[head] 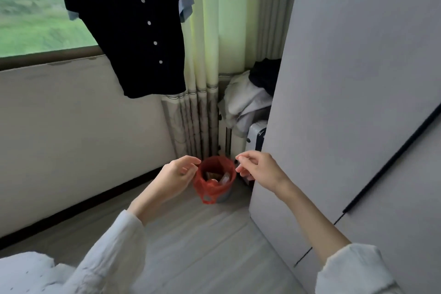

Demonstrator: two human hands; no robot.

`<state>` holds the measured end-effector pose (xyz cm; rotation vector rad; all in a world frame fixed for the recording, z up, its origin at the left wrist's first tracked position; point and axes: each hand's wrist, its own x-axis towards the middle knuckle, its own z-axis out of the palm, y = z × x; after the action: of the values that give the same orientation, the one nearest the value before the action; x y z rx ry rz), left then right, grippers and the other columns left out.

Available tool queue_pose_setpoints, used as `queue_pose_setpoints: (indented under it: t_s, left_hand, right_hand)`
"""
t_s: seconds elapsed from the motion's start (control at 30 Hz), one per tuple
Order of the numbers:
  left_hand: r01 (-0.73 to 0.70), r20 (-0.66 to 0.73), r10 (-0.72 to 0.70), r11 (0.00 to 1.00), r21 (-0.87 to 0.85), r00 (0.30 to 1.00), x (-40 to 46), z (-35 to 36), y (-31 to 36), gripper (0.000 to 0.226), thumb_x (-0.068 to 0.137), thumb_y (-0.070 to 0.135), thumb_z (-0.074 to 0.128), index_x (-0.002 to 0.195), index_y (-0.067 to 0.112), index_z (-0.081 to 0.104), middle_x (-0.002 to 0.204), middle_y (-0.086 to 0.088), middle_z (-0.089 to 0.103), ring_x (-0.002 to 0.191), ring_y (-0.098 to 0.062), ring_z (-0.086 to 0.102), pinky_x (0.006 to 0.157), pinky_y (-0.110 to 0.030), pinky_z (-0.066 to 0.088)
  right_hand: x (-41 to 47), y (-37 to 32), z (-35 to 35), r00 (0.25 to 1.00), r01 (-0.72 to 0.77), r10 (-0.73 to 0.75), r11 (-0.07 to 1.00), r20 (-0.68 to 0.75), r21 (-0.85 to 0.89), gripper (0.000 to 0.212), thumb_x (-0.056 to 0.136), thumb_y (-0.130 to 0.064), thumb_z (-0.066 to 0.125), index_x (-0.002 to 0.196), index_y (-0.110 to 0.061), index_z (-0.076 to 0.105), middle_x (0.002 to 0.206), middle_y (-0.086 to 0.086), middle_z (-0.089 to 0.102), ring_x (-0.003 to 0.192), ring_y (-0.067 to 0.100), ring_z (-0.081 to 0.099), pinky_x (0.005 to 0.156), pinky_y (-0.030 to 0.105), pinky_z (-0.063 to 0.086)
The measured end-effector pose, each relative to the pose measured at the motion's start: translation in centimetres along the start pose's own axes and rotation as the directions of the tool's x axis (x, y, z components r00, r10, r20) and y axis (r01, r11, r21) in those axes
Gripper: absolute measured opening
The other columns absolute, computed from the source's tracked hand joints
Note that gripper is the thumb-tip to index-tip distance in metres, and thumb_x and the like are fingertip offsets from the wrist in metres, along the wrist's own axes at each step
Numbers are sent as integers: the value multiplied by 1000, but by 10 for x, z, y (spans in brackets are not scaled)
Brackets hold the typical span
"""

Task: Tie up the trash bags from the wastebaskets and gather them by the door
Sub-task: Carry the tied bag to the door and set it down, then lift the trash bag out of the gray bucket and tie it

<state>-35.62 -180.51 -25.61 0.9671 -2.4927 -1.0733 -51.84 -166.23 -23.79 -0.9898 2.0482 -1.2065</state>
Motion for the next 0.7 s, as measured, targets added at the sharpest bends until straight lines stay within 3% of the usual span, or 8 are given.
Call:
queue_pose_setpoints:
  t_s: [0.17,0.33,0.57,0.7]
  left_hand:
    - [13,71,-13,1000,6,997,110,-7,-38,23,91,17,48,110,20,61,103,-2,68,93,-17,62,84,-22,43]
    - [59,126,-62,998,22,990,220,21,-96,24,91,19,47,112,20,60,106,-1,68,92,-15,61,84,-20,41]
    - [150,179,-155,988,43,971,352,122,-235,27,91,19,46,115,20,59,107,1,68,95,-14,62,81,-18,41]
    - [147,238,-165,985,91,957,405,207,-339,30,90,17,47,119,18,57,116,-4,65,105,-20,61,85,-21,42]
  right_hand:
    - [109,16,15,995,-97,98,995,-17,18,21,94,-24,46,102,-15,63,78,-6,65,74,13,62,78,30,53]
    - [231,67,28,984,-178,178,984,-2,-10,20,94,-23,46,101,-15,63,76,-7,64,73,13,61,76,28,51]
    - [384,217,89,956,-289,293,953,30,-91,21,93,-28,46,100,-20,64,83,-6,67,90,20,66,87,38,54]
    - [443,331,140,935,-349,353,931,18,-107,25,93,-27,47,107,-15,64,101,3,69,98,20,64,90,38,52]
